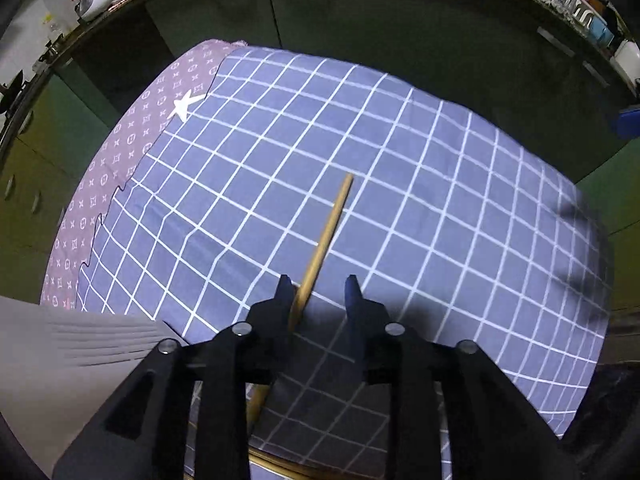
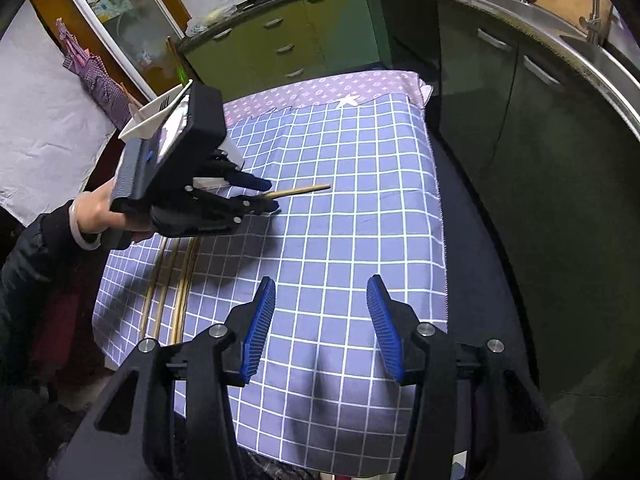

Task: Organize utensils
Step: 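Grasp another wooden chopstick with the left tool and lift it upright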

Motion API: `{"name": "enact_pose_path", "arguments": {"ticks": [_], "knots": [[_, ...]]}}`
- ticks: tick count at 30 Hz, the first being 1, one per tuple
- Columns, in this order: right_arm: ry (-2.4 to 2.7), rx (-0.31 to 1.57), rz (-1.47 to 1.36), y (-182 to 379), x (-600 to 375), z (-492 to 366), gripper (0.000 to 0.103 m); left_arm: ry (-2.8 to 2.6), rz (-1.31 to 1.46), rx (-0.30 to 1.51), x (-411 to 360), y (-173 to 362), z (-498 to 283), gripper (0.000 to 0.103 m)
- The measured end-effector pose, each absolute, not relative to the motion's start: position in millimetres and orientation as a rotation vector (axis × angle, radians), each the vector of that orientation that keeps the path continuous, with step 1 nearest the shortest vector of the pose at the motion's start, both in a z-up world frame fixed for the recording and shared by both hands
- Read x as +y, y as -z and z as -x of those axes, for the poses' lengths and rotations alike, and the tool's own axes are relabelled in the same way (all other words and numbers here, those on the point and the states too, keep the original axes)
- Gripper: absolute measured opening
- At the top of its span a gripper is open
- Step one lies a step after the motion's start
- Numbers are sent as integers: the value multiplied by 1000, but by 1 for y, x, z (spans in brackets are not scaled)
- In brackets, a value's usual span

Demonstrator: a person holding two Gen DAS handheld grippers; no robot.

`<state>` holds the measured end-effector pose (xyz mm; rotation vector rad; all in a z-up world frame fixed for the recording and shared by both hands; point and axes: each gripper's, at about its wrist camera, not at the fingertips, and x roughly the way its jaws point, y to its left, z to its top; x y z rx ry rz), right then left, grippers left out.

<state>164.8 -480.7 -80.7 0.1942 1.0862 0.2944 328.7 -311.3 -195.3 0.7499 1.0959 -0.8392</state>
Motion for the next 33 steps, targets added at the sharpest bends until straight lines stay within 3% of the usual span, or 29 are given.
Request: {"name": "enact_pose_path", "arguments": {"ticks": [3, 6, 11, 33], "knots": [[-299, 1093, -202, 83, -482, -165, 49, 849, -740, 1111, -312, 199, -334, 27], [-303, 1102, -213, 85, -483, -165, 49, 882, -733, 1142, -313, 199, -334, 14], [-305, 1105, -223, 86, -485, -163, 49, 892, -772, 1095, -313, 195, -316, 6], [-325, 1038, -204, 61, -475, -128, 53, 871, -583, 768, -228, 71, -206, 6]]}}
